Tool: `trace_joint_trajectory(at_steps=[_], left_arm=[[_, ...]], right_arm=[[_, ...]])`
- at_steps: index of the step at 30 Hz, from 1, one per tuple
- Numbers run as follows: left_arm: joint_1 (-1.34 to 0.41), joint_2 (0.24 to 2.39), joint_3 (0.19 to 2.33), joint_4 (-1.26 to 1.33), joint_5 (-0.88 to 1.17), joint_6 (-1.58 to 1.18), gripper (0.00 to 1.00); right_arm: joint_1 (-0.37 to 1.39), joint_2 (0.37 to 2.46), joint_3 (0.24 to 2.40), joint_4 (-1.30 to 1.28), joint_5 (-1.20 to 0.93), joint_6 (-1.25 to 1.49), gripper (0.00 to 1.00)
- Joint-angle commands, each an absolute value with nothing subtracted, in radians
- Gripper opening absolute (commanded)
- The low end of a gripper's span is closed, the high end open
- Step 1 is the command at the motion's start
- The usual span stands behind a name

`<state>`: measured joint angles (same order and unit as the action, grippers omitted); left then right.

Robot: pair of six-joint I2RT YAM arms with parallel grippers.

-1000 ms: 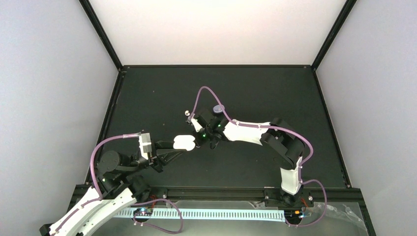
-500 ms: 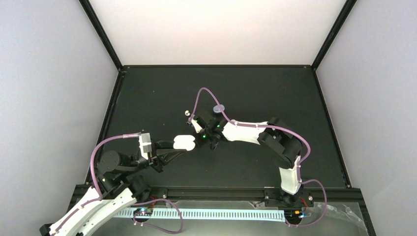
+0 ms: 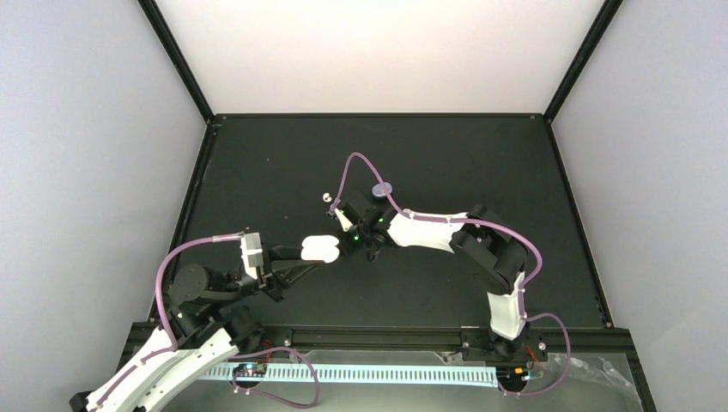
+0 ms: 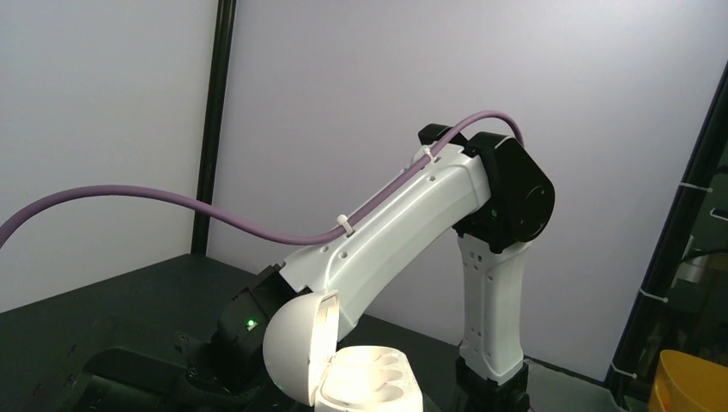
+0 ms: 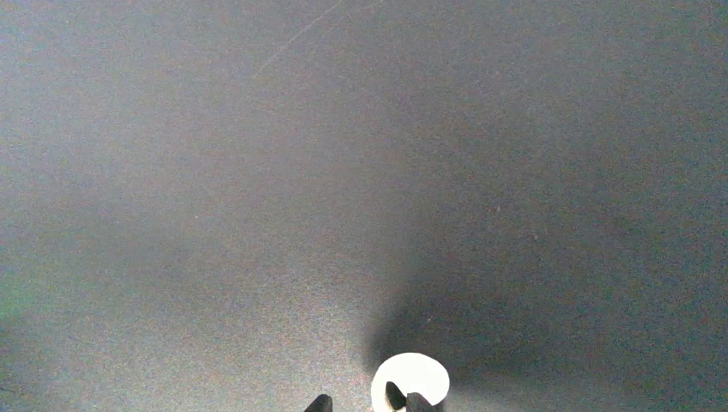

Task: Insert the wireless bluetooth earbuds into the charging case
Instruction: Pick up the earbud from the center of the board.

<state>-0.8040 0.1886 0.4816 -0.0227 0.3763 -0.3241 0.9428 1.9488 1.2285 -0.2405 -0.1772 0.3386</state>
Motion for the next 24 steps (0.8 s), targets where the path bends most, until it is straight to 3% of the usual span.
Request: trace_joint_trajectory(at_steps=[1, 24], left_arm=[[-0.808, 0.175, 0.486, -0.033, 0.356, -0.316, 0.02], [-0.807, 0.175, 0.48, -0.035, 0.347, -0.318, 0.01]], right_arm=[[0.942, 1.96, 1.235, -0.277, -0.113, 0.348, 0.22], [0.941, 1.923, 1.22, -0.284, -0.032, 0.354, 0.12]])
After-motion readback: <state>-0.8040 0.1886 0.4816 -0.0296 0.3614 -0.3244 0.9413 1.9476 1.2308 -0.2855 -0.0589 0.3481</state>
